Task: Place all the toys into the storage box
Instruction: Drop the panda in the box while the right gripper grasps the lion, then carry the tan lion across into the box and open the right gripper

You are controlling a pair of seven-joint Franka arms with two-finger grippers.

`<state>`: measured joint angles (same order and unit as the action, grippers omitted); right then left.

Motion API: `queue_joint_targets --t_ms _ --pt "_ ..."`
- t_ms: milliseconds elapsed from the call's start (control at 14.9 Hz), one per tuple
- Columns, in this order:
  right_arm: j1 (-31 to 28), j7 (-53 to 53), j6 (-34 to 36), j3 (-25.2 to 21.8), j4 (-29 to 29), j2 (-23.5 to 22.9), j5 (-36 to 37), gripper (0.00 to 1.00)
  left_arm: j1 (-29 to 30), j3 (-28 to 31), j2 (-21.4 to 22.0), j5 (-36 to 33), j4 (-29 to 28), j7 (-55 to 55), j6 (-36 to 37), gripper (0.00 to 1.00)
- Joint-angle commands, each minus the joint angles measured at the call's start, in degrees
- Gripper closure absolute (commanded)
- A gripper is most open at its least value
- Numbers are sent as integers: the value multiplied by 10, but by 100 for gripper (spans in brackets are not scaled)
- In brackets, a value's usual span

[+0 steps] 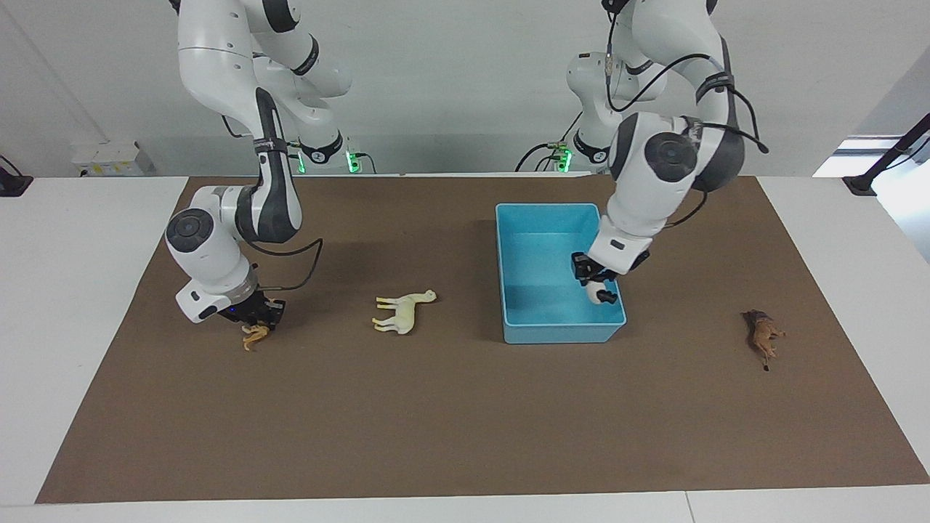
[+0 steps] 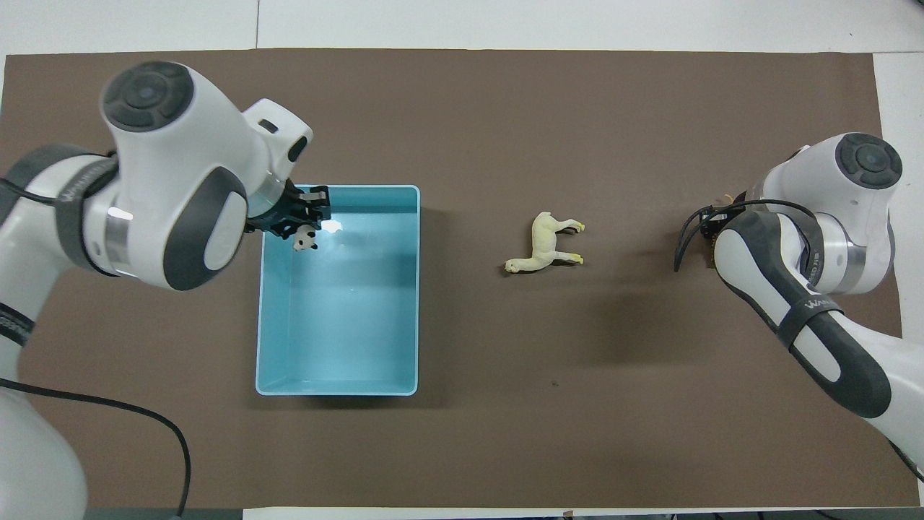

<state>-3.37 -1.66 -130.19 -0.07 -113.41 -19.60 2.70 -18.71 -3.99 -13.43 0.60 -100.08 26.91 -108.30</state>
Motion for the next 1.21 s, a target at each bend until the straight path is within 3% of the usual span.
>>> queue_joint_targets --t_ms 0,201,335,469,603,804,1006,1140 --pt "7 -14 62 2 46 10 14 100 -6 11 36 -7 -60 8 -34 0" --pt "34 -14 142 3 115 35 14 100 32 22 49 -11 -45 -37 -20 0" --pt "66 -32 216 3 181 38 13 100 102 25 46 -20 -36 -177 -30 0" --pt "131 -109 317 3 282 25 13 100 190 25 43 -20 -42 -319 -78 0" --pt "212 -212 403 2 403 -23 14 100 253 25 29 -21 -42 -414 -121 0" --pt "314 -321 419 4 514 -71 7 100 345 25 -11 -23 -42 -560 -195 0" --pt "410 -409 371 5 527 -96 6 100 376 24 -58 -23 -39 -605 -249 0" --pt "452 -448 353 2 557 -158 7 100 376 24 -83 -21 -43 -599 -284 0"
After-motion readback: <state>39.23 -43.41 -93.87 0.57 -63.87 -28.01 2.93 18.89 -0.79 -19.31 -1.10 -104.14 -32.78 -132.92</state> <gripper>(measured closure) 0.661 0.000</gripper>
